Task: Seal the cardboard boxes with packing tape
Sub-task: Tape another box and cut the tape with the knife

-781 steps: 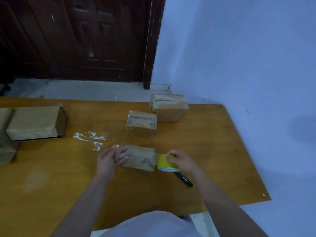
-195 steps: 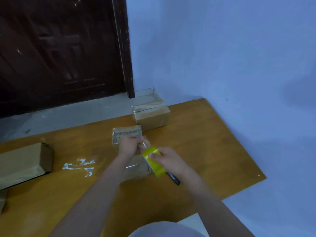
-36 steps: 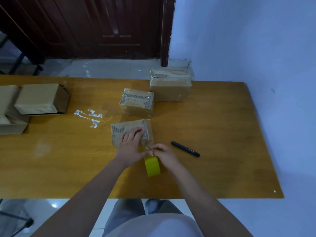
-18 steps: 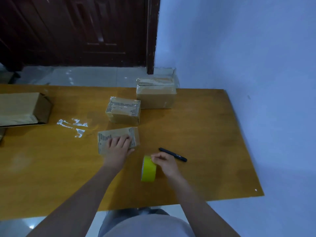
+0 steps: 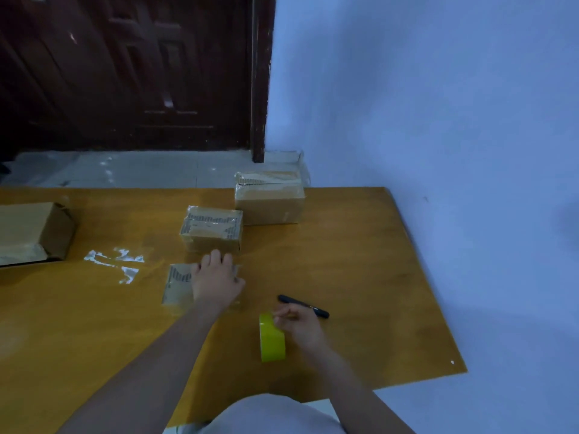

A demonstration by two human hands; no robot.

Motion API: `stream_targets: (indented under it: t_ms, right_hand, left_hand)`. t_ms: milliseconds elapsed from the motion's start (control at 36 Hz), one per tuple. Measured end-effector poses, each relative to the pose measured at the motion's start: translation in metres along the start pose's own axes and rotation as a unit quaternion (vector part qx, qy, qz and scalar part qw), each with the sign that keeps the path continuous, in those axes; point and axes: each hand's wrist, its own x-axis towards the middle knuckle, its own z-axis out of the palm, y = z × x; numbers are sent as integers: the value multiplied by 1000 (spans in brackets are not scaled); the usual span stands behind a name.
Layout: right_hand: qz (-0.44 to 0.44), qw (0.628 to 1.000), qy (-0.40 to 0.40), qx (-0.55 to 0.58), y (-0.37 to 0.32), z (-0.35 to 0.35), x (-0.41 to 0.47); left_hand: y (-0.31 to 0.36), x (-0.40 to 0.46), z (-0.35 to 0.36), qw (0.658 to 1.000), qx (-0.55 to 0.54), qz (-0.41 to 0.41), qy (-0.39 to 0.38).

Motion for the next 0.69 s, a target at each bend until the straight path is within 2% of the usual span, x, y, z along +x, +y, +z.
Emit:
stream_targets:
  t_ms: [222, 417, 694]
  right_hand:
    - [-8, 999, 24, 25, 8, 3, 1]
    - [5, 998, 30, 46, 6, 5, 4]
    - [17, 996, 36, 76, 6, 9, 4]
  left_hand:
    - [-6, 3, 15, 994, -82, 0, 77]
    - [-11, 8, 17, 994, -90, 29, 46]
    - [-12, 4, 16, 995, -51, 71, 52]
